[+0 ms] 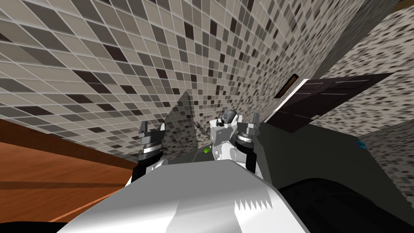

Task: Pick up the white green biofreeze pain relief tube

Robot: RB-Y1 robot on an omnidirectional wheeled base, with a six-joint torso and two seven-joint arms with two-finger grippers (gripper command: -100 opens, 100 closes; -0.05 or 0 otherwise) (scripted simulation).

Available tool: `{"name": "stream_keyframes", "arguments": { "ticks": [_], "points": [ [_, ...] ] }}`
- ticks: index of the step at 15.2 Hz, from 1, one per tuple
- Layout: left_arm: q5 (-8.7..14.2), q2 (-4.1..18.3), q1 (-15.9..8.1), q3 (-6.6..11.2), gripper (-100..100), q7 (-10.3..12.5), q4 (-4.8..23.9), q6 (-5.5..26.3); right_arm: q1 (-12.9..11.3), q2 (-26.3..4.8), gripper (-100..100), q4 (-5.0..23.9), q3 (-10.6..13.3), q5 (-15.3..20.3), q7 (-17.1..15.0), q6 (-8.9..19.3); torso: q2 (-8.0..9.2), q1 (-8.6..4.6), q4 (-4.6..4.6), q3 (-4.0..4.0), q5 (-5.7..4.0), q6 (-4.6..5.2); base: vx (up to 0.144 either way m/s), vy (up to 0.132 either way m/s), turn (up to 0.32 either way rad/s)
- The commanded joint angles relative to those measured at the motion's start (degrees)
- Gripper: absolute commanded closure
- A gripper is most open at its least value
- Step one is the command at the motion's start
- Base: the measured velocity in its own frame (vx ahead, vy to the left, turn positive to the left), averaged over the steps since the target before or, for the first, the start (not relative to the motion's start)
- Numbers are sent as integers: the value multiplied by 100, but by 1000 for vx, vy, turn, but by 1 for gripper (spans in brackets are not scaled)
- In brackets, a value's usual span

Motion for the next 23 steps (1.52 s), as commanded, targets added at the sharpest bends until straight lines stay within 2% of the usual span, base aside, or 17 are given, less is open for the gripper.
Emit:
{"name": "stream_keyframes", "arguments": {
  "ticks": [1,2,4,5,10,11,13,16,17,18,19,20,21,22,23],
  "points": [
    [0,0,0,0,0,0,0,0,-6,-252,-100,20,-4,28,52,19,0,0,0,0,0,0,0,0,0],
    [0,0,0,0,0,0,0,0,-6,-252,-100,20,-4,28,52,19,-1,-1,0,0,0,0,5,6,-2],
    [0,0,0,0,0,0,0,0,-22,-563,-100,71,-15,96,177,66,-2,0,0,-1,0,0,8,9,-3],
    [0,0,0,0,0,0,0,0,-22,-593,-100,71,-15,96,177,66,-3,1,-1,-2,0,0,10,12,-4],
    [0,0,0,0,0,0,0,0,-94,-1162,-100,308,-64,413,754,286,-13,10,-3,-7,2,0,26,27,-7],
    [0,0,0,0,0,0,0,0,-94,-1162,-100,308,-64,413,764,286,-15,13,-3,-9,3,-1,30,36,-10],
    [0,0,0,0,0,0,0,0,-132,-1275,-100,434,-91,584,1061,404,-14,13,-3,-8,3,0,28,32,-7],
    [0,0,0,0,0,0,0,0,-153,-1312,-100,502,-106,676,1253,468,-13,12,-3,-8,2,0,25,27,-7],
    [0,0,0,0,0,0,0,0,-175,-1339,-100,573,-121,773,1431,534,-12,11,-3,-7,2,0,23,26,-7],
    [0,0,0,0,0,0,0,0,-175,-1339,-100,573,-121,773,1431,534,-12,11,-3,-7,2,0,21,24,-5],
    [0,0,0,0,0,0,0,0,-198,-1359,-100,648,-137,873,1617,604,-11,10,-3,-7,2,0,21,25,-7],
    [0,0,0,0,0,0,0,0,-198,-1359,-100,648,-137,873,1617,604,-11,10,-3,-7,2,0,22,23,-7],
    [0,0,0,0,0,0,0,0,-221,-1374,-100,725,-153,977,1810,675,-11,10,-3,-6,2,0,27,29,-7],
    [0,0,0,0,0,0,0,0,-221,-1374,-100,725,-153,977,1810,675,-12,12,-3,-7,2,0,25,29,-7],
    [0,0,0,0,0,0,0,0,-245,-1383,-100,805,-170,1085,2009,750,-12,12,-3,-7,3,0,25,29,-10]
  ]
}}
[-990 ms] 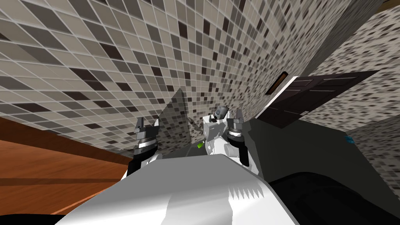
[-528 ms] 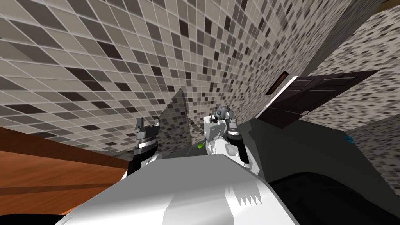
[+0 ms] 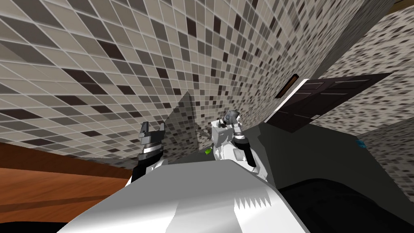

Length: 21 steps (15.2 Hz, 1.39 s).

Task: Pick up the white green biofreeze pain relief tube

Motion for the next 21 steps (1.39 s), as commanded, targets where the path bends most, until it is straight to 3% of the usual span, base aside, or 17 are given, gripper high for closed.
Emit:
{"name": "stream_keyframes", "arguments": {
  "ticks": [1,21],
  "points": [
    [0,0,0,0,0,0,0,0,-28,-13,-100,67,-20,86,180,74,0,0,0,0,0,0,23,29,-6],
    [0,0,0,0,0,0,0,0,-311,106,-100,1024,-205,1283,2391,917,-2,3,0,-1,1,0,28,32,-8]
  ]
}}
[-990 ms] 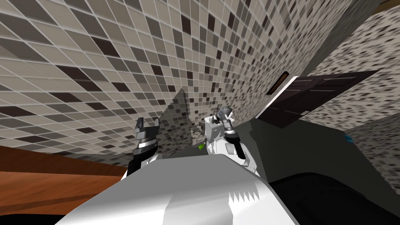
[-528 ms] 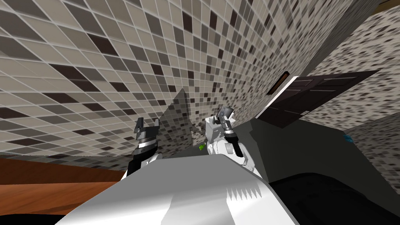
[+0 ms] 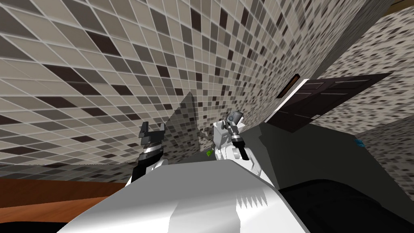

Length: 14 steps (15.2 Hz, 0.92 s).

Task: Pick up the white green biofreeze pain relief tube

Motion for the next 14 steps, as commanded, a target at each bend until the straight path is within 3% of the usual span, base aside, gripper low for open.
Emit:
{"name": "stream_keyframes", "arguments": {
  "ticks": [1,11,14],
  "points": [
    [0,0,0,0,0,0,0,0,-38,25,-100,138,-31,164,286,127,0,0,0,0,0,0,33,32,-10],
    [0,-3,2,-2,0,0,1,0,-176,167,-100,620,-115,715,1363,525,1,2,1,1,-2,2,27,30,-7],
    [0,-10,6,-8,0,0,3,0,-200,200,-100,706,-130,814,1546,596,-11,24,-1,-6,-2,5,24,25,-8]
  ]
}}
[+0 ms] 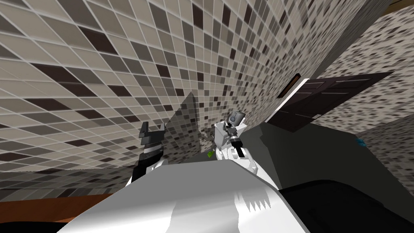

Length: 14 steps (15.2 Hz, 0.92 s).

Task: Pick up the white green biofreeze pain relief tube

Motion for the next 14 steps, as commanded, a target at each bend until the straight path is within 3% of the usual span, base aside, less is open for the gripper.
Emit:
{"name": "stream_keyframes", "arguments": {
  "ticks": [1,11,14],
  "points": [
    [0,0,0,0,0,0,0,0,-48,36,-100,116,-21,131,251,117,0,0,0,0,0,0,26,26,-8],
    [1,-13,6,-11,0,0,5,0,-164,349,-100,517,-92,594,1103,450,-13,38,-1,-7,-1,3,8,8,2],
    [1,-13,6,-11,0,0,5,0,-161,341,-100,505,-91,585,1086,456,-13,38,-1,-7,-1,3,3,-1,11]
  ]
}}
